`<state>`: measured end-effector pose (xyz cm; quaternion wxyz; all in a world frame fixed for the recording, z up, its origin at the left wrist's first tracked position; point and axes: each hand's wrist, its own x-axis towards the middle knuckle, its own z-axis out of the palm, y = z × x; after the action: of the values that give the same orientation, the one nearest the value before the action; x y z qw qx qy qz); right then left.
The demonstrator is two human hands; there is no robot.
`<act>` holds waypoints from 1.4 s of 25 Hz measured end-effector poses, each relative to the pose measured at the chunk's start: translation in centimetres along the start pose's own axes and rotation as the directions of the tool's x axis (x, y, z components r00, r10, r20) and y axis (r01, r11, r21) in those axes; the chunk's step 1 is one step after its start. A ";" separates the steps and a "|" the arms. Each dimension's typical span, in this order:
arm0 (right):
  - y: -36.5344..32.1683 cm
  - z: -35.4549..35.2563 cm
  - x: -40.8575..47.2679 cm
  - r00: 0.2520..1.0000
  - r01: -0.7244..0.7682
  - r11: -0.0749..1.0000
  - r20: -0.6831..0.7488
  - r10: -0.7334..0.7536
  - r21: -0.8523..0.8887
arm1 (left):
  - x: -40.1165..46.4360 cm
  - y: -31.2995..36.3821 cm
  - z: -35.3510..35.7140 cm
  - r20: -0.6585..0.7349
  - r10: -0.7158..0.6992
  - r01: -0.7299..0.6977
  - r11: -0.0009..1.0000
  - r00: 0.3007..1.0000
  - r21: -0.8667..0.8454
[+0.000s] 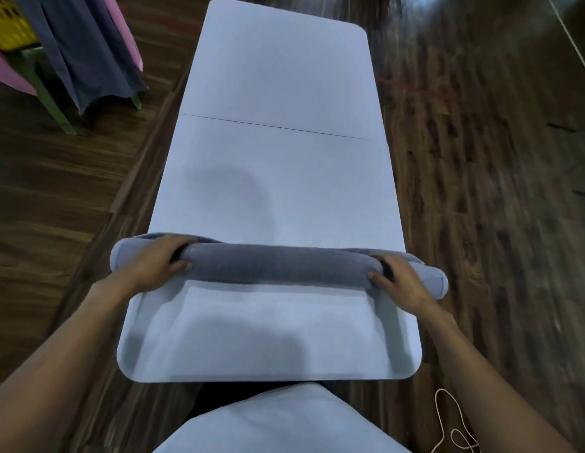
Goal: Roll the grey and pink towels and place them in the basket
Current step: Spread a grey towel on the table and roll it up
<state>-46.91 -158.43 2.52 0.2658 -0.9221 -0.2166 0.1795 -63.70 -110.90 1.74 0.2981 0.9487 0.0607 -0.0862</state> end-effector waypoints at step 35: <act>-16.8 8.6 -4.5 0.965 -0.214 0.880 -0.051 0.259 0.423 | -2.9 17.7 8.8 0.124 -0.368 0.387 0.899 0.922 -0.207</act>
<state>-59.61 -144.26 6.19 0.4423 -0.8724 -0.0449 0.2032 -64.69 -130.58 5.10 0.3848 0.8740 0.2406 -0.1736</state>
